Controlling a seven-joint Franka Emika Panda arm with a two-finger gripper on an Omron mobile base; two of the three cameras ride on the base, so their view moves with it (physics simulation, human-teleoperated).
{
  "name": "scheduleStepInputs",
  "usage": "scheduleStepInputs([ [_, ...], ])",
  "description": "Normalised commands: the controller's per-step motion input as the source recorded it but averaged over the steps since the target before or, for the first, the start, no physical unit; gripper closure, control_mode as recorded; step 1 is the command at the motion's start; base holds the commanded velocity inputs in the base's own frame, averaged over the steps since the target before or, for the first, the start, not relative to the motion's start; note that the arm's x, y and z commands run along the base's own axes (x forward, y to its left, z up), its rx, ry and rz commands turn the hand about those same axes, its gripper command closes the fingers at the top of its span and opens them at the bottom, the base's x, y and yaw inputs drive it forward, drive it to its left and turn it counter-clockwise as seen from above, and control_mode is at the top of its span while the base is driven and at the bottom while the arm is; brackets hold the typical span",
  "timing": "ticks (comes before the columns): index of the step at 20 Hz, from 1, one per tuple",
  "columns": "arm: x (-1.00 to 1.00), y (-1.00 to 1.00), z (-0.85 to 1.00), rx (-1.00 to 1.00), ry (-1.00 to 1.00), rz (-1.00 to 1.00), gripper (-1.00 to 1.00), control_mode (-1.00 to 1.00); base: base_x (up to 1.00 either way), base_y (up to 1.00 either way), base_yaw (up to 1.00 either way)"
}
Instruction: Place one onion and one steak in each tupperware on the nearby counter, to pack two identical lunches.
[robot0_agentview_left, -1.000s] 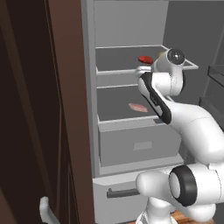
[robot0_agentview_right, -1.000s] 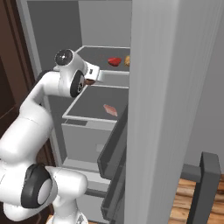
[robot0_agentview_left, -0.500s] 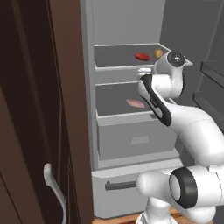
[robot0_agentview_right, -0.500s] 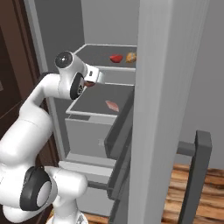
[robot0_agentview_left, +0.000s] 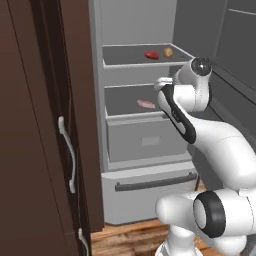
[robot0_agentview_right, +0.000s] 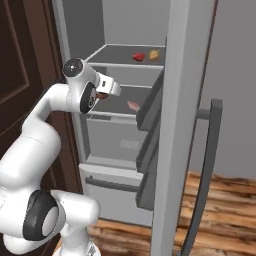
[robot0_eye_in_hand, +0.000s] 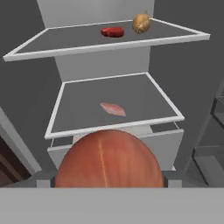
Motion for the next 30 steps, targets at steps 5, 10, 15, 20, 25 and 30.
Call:
scheduleStepInputs([
  [5, 0.0, 0.0, 0.0, 0.0, 0.0, 0.0, 1.0, 1.0, -0.83, -0.01, 0.0],
  [10, 0.0, 0.0, 0.0, 0.0, 0.0, 0.0, 1.0, 1.0, -0.67, -0.01, 0.0],
  [15, 0.0, 0.0, 0.0, 0.0, 0.0, 0.0, 1.0, 1.0, -0.57, -0.02, 0.0],
  [20, 0.0, 0.0, 0.0, 0.0, 0.0, 0.0, 1.0, 1.0, -0.57, -0.08, 0.0],
  [25, 0.0, 0.0, 0.0, 0.0, 0.0, 0.0, 1.0, 1.0, -0.68, -0.1, 0.0],
  [30, 0.0, 0.0, 0.0, 0.0, 0.0, 0.0, 1.0, 1.0, -0.73, -0.01, 0.0],
])
